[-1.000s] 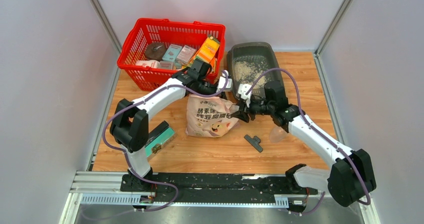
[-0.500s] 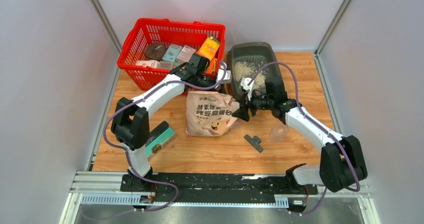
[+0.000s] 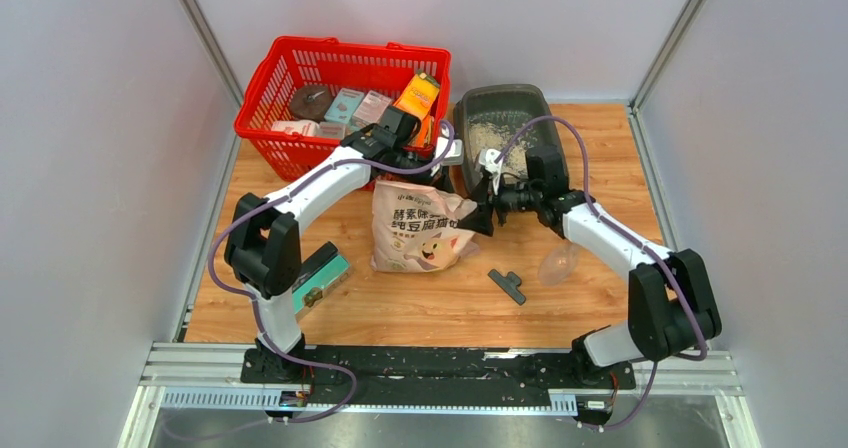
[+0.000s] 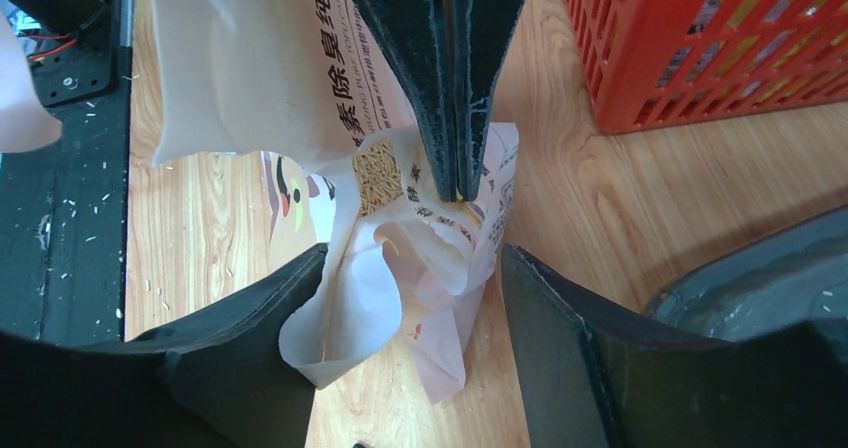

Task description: Fill the litter box with clean litter

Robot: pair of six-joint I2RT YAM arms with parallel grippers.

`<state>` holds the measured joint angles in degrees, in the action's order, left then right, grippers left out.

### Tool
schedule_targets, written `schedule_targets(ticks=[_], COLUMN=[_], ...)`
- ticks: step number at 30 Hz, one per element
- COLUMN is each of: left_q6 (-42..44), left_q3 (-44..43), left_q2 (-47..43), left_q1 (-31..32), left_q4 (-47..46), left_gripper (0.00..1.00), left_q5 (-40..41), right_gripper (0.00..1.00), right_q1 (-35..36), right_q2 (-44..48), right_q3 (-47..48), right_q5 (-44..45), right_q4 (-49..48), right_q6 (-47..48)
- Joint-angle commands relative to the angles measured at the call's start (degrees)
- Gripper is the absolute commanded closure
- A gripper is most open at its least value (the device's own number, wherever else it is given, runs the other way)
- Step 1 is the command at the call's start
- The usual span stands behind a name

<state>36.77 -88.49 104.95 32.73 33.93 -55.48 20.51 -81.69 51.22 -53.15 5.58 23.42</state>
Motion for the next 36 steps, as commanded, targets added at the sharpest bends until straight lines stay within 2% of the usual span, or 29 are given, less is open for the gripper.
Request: schedule_targets(ticks=[1,7,12,20,30,31,36], left_q6=[-2.8,-6.7,-17.0,-22.3,-24.2,-24.6,-24.9], left_q3=[-2.7,-2.6,-1.9,0.0,3.1,3.3,4.1], left_q2=[0.3,0.2,0.4,-0.6,-2.1,-2.2,-2.7], left_q1=[0.1,-0.2,-1.8,-2.2,-2.4,-2.4,-2.4], left_q4=[0.6,-2.5,-10.5,-14.9,-15.2,-15.9,-16.4], left_gripper=[0.92,0.92,0.92,0.92,0.92,0.93,0.92], left_q5=[-3.3,-2.2,-1.2,0.2,0.5,0.7,2.1], right_gripper=[0.36,0.48,0.58,0.64,0.71,0.71,0.48], right_q1=[-0.4,-0.6,-0.6,-0.6,-0.5,-0.5,-0.7], right_q2=[-1.3,-1.6,-1.7,-3.6,-5.1,-4.9,-2.2], right_q3=[3.3,3.4,2.0,-0.7,-0.9,-0.4,-0.1], right_q5=[-4.4,-7.1,-7.4,-5.6,-1.6,-1.5,-1.3], right_q4=[-5.1,-6.6,-9.4,-20.2,-22.6,-21.3,-12.6], right_q6=[-0.9,-4.3,-10.9,-22.7,-22.2,-21.7,-11.5])
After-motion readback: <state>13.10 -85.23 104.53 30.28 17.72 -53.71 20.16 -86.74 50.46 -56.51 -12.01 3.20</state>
